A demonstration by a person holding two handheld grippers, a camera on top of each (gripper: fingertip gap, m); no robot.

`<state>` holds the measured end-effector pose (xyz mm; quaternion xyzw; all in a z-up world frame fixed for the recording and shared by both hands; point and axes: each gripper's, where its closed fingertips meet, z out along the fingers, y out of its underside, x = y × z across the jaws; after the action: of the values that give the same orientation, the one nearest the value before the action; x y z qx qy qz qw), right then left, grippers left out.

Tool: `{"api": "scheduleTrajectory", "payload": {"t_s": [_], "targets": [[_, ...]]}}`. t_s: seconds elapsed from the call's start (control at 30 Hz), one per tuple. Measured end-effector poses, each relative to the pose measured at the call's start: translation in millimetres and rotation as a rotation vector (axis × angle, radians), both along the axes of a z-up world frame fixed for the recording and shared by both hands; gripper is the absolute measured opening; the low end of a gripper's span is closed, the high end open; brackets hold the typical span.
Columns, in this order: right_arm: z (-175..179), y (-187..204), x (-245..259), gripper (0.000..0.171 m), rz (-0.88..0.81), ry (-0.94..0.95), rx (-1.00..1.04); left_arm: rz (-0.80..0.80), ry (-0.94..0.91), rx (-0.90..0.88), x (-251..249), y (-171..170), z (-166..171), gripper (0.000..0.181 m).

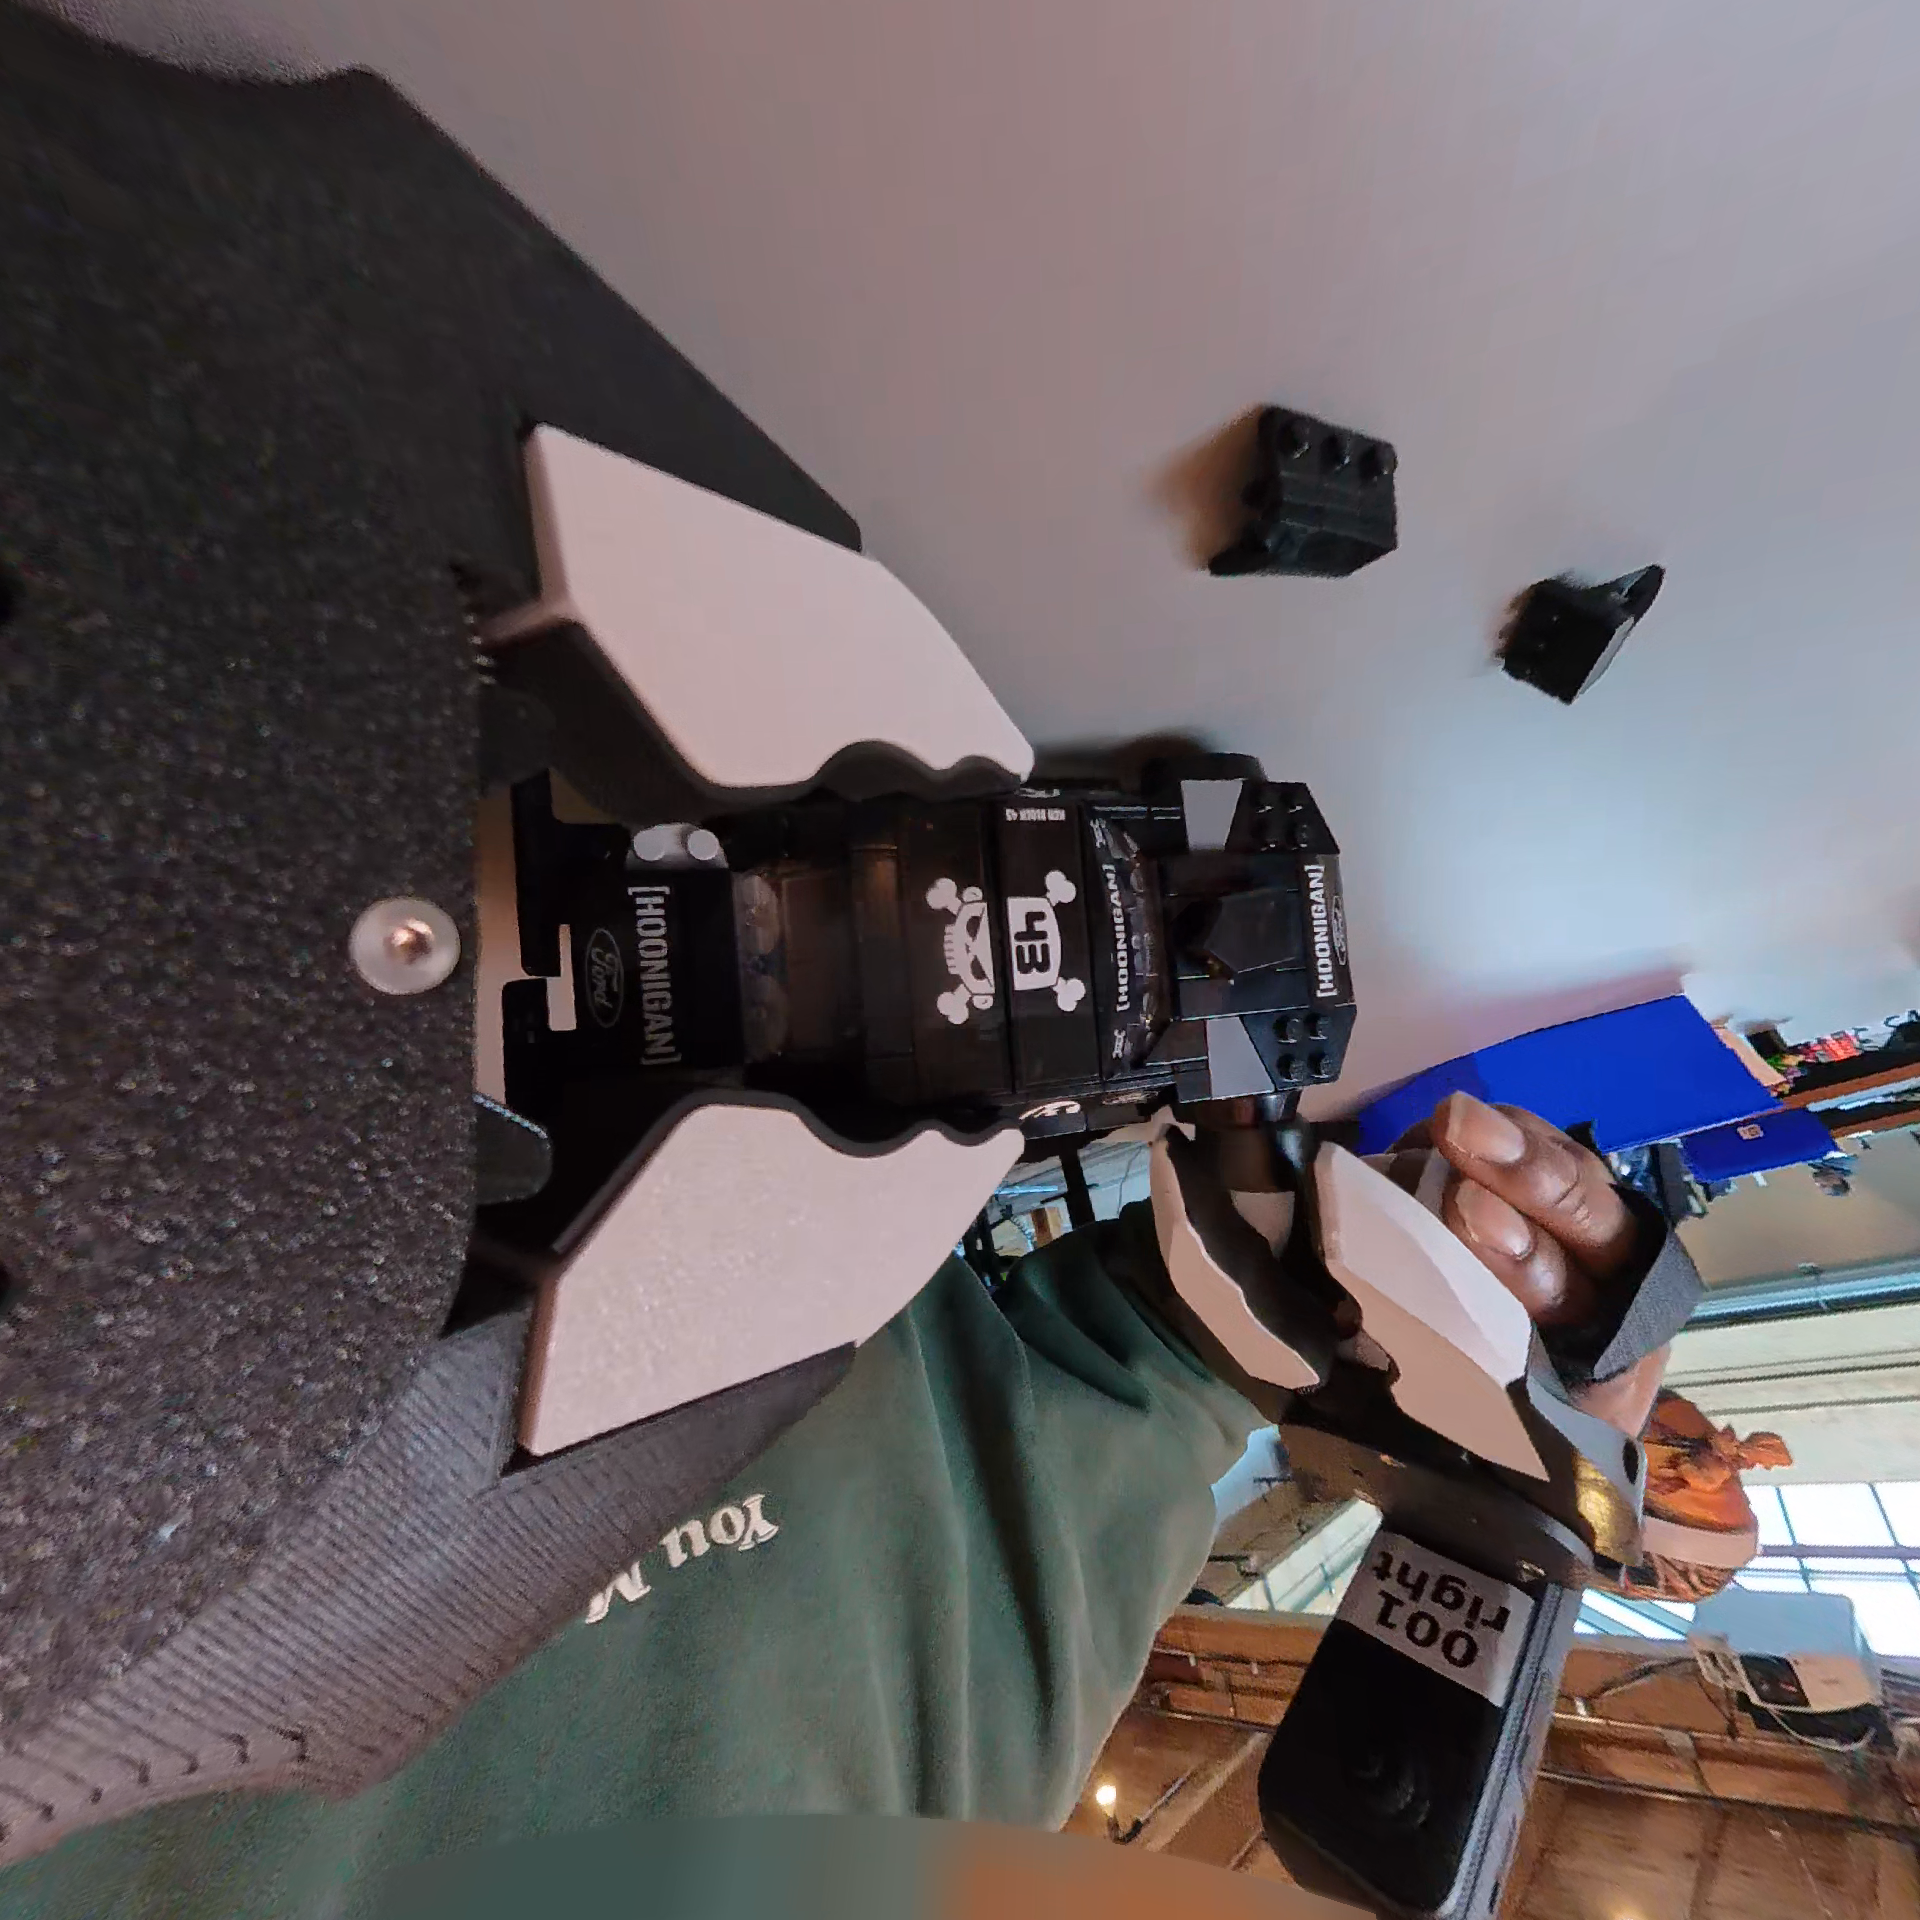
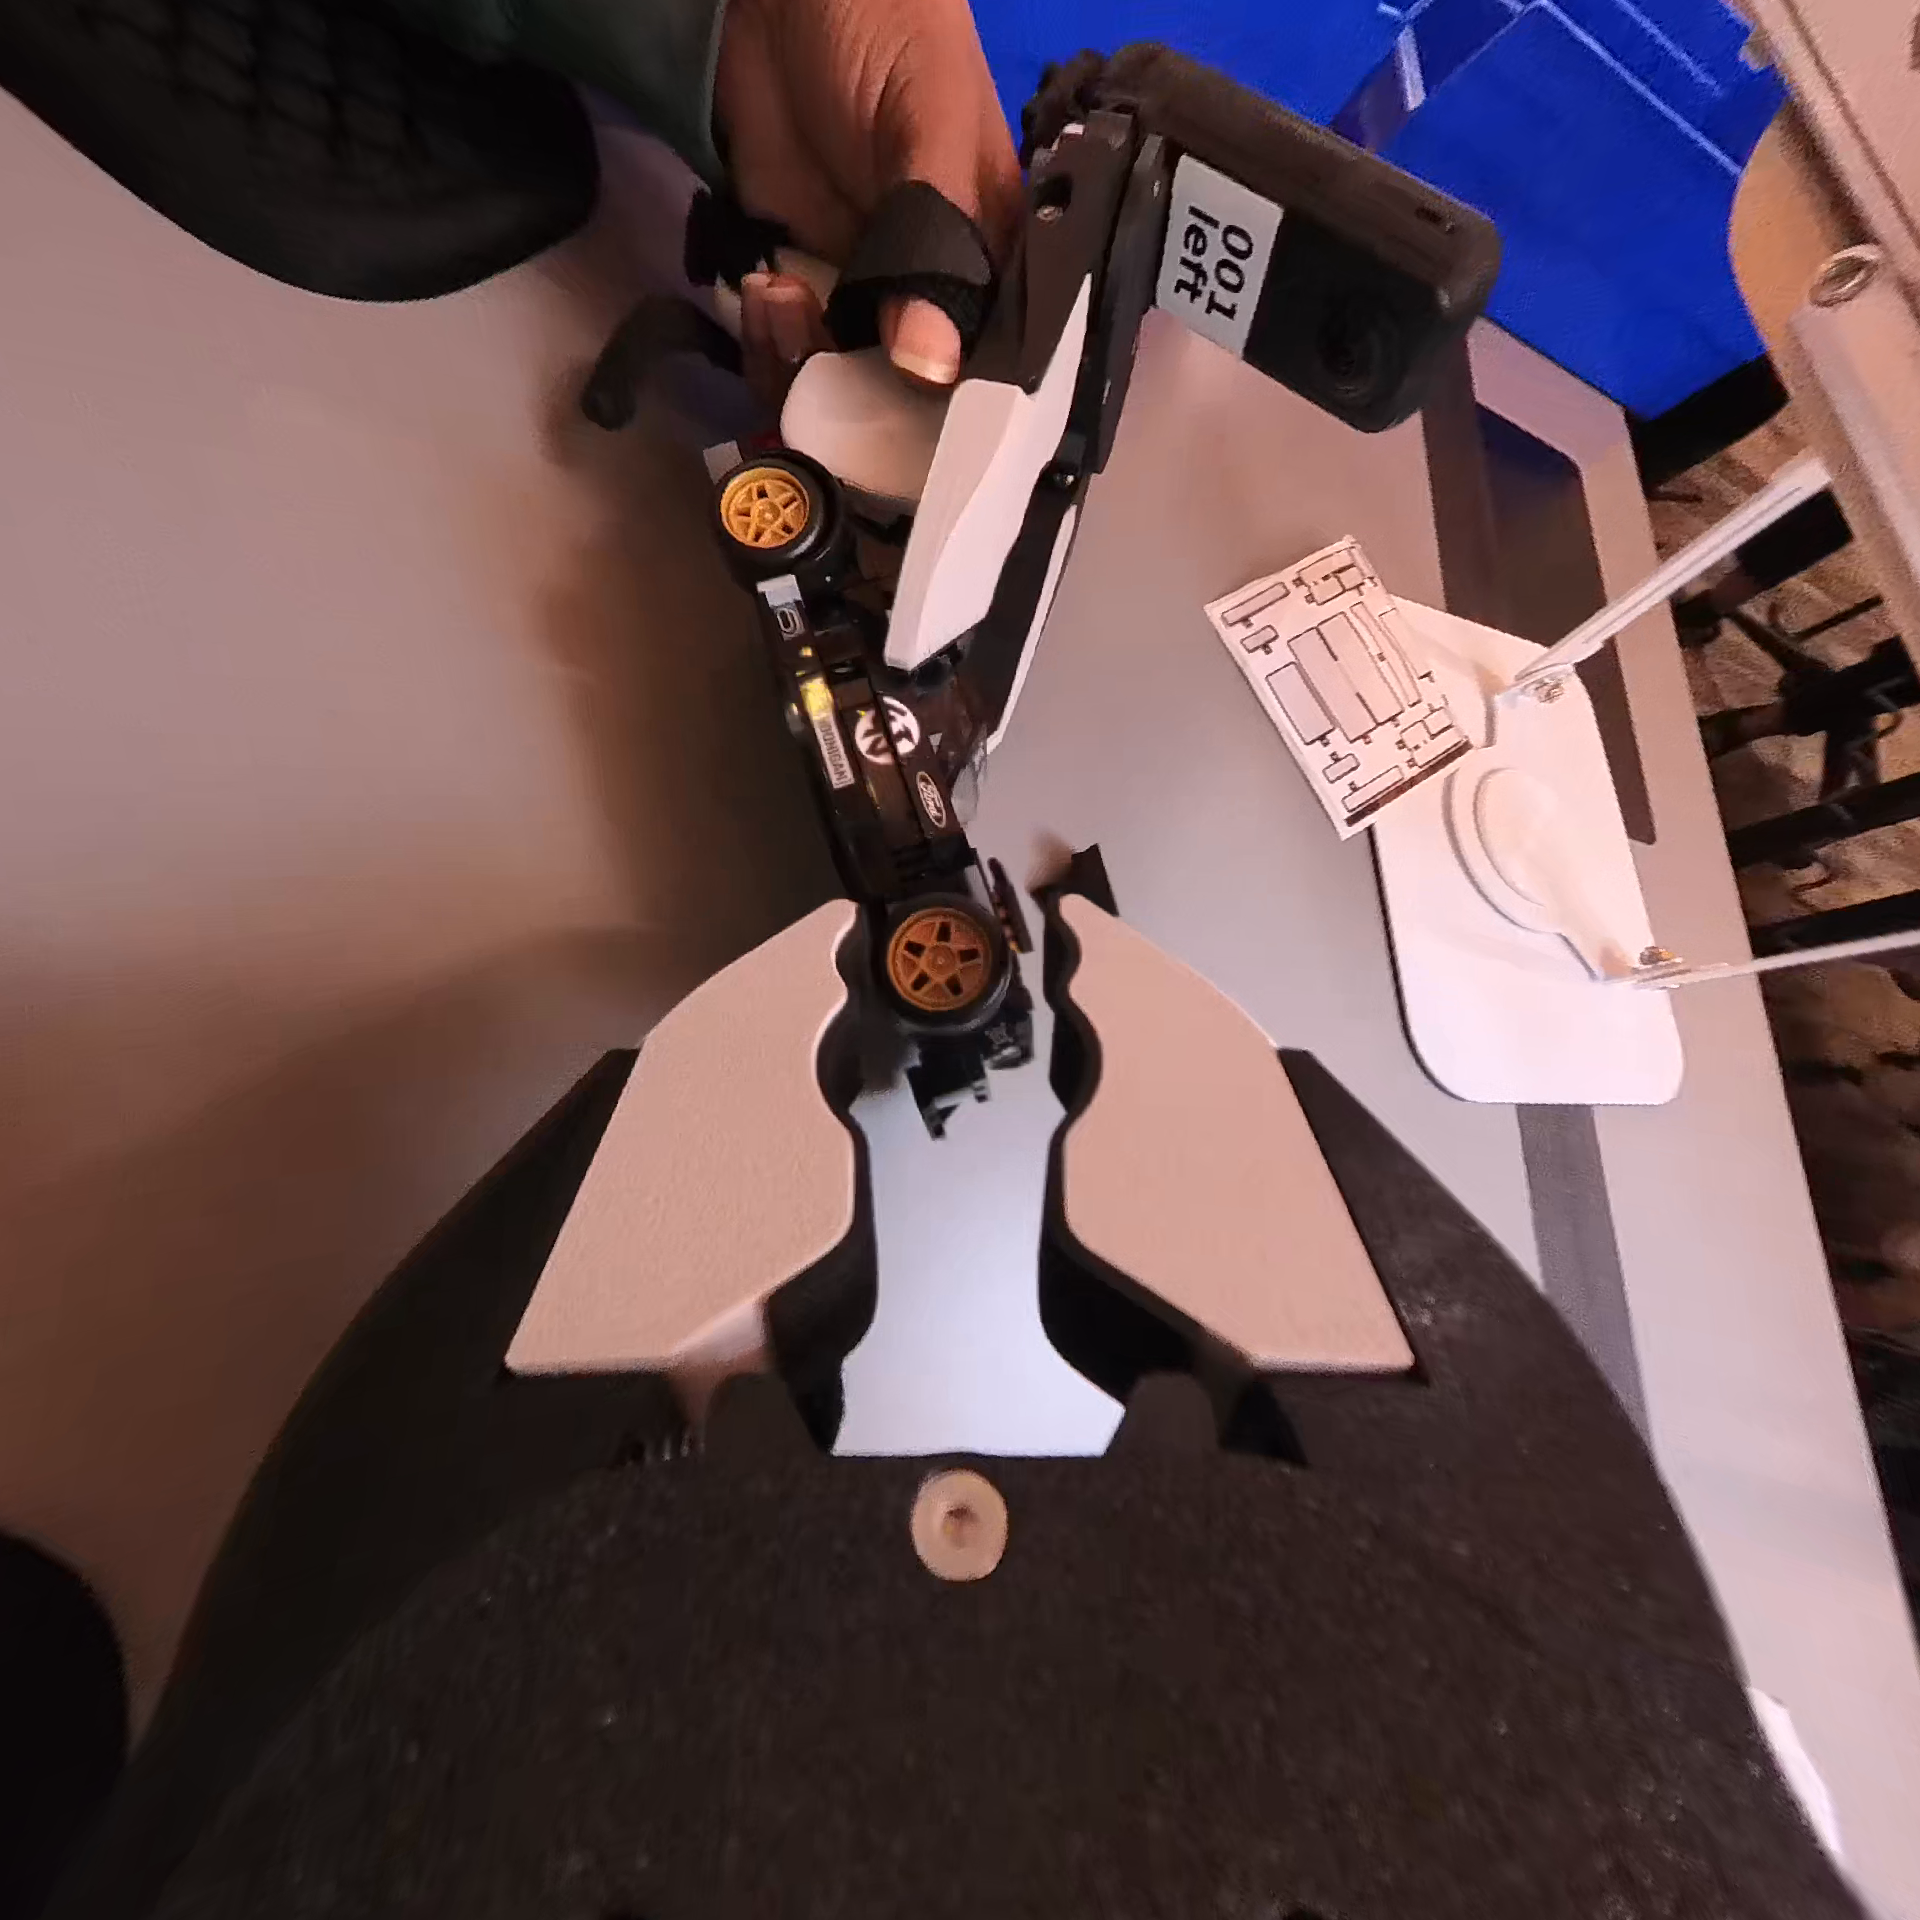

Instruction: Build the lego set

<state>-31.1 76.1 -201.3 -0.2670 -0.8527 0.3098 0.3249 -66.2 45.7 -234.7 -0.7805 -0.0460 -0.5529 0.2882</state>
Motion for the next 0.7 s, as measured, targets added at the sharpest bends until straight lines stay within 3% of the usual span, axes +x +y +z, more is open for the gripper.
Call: {"api": "scheduleTrajectory", "payload": {"t_s": [0.13, 0.7], "targets": [[0.8, 2.9, 2.5, 0.025, 0.003, 0.018, 0.022, 0.016, 0.0, 0.006, -2.3, 1.6, 0.7, 0.057], [0.1, -10.8, 1.7, 0.025, 0.046, 0.027, 0.019, 0.019, 0.04, 0.076, -1.2, 3.8, 5.0, 0.061]]}}
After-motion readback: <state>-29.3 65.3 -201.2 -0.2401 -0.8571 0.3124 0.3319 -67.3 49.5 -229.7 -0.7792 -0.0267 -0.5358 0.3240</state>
